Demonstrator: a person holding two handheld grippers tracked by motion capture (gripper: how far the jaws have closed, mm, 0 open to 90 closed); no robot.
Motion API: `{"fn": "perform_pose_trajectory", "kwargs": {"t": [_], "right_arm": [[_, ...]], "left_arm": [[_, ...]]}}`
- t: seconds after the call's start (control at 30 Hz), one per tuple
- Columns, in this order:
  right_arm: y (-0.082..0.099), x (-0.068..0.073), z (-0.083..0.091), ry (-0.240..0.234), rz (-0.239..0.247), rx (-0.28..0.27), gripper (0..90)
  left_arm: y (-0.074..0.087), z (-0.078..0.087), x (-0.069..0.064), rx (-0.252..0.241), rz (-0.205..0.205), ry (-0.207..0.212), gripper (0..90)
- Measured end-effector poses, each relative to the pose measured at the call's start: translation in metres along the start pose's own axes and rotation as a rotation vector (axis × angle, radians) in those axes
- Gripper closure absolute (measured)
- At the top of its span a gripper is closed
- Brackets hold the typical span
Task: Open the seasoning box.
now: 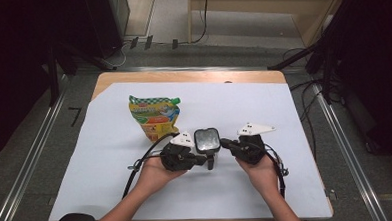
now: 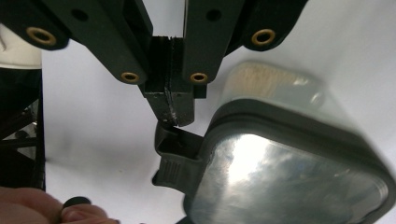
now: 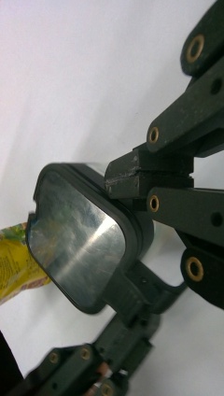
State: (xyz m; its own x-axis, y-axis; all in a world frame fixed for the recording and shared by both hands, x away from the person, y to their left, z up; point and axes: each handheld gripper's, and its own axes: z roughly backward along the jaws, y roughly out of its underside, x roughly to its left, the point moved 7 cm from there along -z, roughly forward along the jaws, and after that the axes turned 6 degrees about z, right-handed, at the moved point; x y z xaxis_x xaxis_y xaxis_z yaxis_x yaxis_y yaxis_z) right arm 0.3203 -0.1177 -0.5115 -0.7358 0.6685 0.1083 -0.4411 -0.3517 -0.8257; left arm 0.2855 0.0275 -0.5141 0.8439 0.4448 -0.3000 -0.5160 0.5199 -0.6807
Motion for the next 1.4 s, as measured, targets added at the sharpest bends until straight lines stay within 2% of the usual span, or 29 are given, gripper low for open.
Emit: {"fn": "perform_pose_trajectory", "kwargs": {"t": [0.13, 0.27, 0.37, 0.47, 0.53, 0.7, 0.77, 0.8, 0.83, 0.93, 1.03, 1.13, 1.23, 1.4], "right_arm": [[-0.001, -0.002, -0.004, -0.006, -0.013, 0.011, 90.0], [-0.003, 0.001, 0.006, -0.018, -0.032, -0.002, 90.0], [-0.002, 0.008, 0.014, -0.013, 0.003, 0.004, 90.0], [0.001, 0.016, 0.023, -0.027, 0.009, 0.002, 90.0], [0.002, 0.023, 0.028, -0.038, 0.014, 0.003, 90.0], [0.006, 0.044, 0.036, -0.064, 0.037, -0.005, 90.0], [0.012, 0.054, 0.035, -0.08, 0.046, 0.011, 90.0], [0.012, 0.054, 0.035, -0.08, 0.046, 0.011, 90.0], [0.015, 0.06, 0.031, -0.087, 0.07, 0.021, 90.0], [0.016, 0.065, 0.025, -0.097, 0.077, 0.036, 90.0], [0.018, 0.068, 0.02, -0.107, 0.081, 0.048, 90.0], [0.019, 0.072, 0.016, -0.109, 0.097, 0.053, 90.0], [0.019, 0.073, 0.014, -0.107, 0.104, 0.054, 90.0], [0.022, 0.073, 0.002, -0.123, 0.086, 0.07, 90.0]], "left_arm": [[-0.001, -0.006, -0.003, 0.012, 0.011, 0.047, 90.0], [-0.002, 0.003, -0.004, 0.018, 0.006, 0.061, 90.0], [-0.001, 0.014, -0.003, 0.023, -0.002, 0.059, 89.1], [-0.001, 0.021, -0.002, 0.025, 0.014, 0.077, 84.9], [0.0, 0.026, 0.001, 0.031, 0.005, 0.078, 82.9], [-0.001, 0.036, 0.009, 0.001, 0.023, 0.075, 73.5], [-0.002, 0.04, 0.012, -0.019, 0.036, 0.066, 65.2], [-0.002, 0.04, 0.012, -0.019, 0.036, 0.066, 60.2], [-0.003, 0.045, 0.015, -0.038, 0.037, 0.068, 59.1], [-0.006, 0.051, 0.019, -0.063, 0.057, 0.092, 53.6], [-0.005, 0.055, 0.022, -0.077, 0.056, 0.071, 51.3], [-0.004, 0.058, 0.024, -0.089, 0.057, 0.078, 53.0], [-0.002, 0.058, 0.028, -0.078, 0.066, 0.085, 53.2], [-0.001, 0.059, 0.032, -0.083, 0.056, 0.074, 46.3]]}}
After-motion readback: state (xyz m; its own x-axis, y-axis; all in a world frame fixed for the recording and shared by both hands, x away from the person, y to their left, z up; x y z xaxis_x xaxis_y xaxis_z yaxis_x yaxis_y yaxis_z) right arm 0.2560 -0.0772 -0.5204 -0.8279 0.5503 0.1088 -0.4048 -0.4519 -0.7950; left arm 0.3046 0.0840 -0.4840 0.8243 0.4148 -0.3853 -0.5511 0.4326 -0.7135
